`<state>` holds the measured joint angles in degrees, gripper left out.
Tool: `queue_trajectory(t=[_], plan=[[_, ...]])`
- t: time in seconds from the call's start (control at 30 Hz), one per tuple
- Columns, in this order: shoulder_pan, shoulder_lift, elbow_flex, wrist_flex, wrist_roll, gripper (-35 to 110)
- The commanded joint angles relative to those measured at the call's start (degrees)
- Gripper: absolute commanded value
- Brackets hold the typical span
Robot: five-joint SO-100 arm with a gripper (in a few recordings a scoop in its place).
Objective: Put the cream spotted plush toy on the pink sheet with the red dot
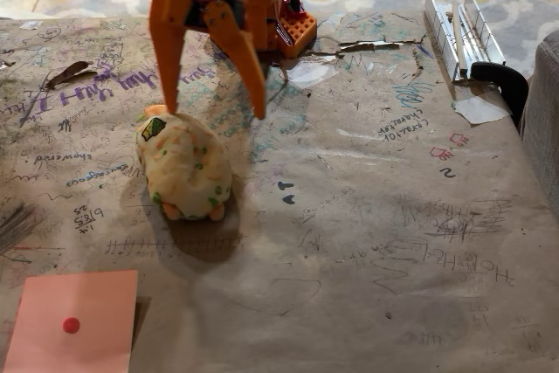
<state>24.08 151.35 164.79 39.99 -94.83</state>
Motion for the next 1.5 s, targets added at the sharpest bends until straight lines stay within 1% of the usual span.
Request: queue_trajectory(t=[0.0,0.07,0.2,0.33,0.4,0.53,0.6,0.7,0.73,0.77,0.8,0.93,1.07,1.17,1.3,1.33,1.4,1.47], plan=[[3.7,-0.7,-1.8,-5.7,-5.1,39],[4.8,-2.2,-1.1,-9.4,-7.1,39],[5.9,-12.3,1.8,-25.4,-6.7,39],[6.2,-24.4,0.1,-34.4,-7.7,38],[5.8,-29.0,-1.3,-36.7,-7.1,38],[3.9,-34.3,-4.1,-36.7,-2.8,35],[2.3,-35.0,-2.6,-38.3,-1.7,30],[1.2,-34.9,3.8,-47.9,-1.7,20],[1.0,-34.6,5.5,-50.2,-0.9,13],[0.4,-34.4,6.4,-51.2,0.9,2],[-0.3,-34.0,6.6,-51.3,2.5,0],[-2.4,-30.3,5.4,-47.5,8.5,0],[-3.3,-21.5,7.2,-43.7,12.4,0],[-5.0,-9.8,7.0,-39.5,19.9,0],[-6.8,12.8,-1.0,-25.1,32.3,0],[-7.0,17.5,-3.4,-23.2,34.6,0],[-7.1,26.5,-5.8,-25.0,37.2,0],[-6.4,34.5,-6.5,-30.8,37.4,0]])
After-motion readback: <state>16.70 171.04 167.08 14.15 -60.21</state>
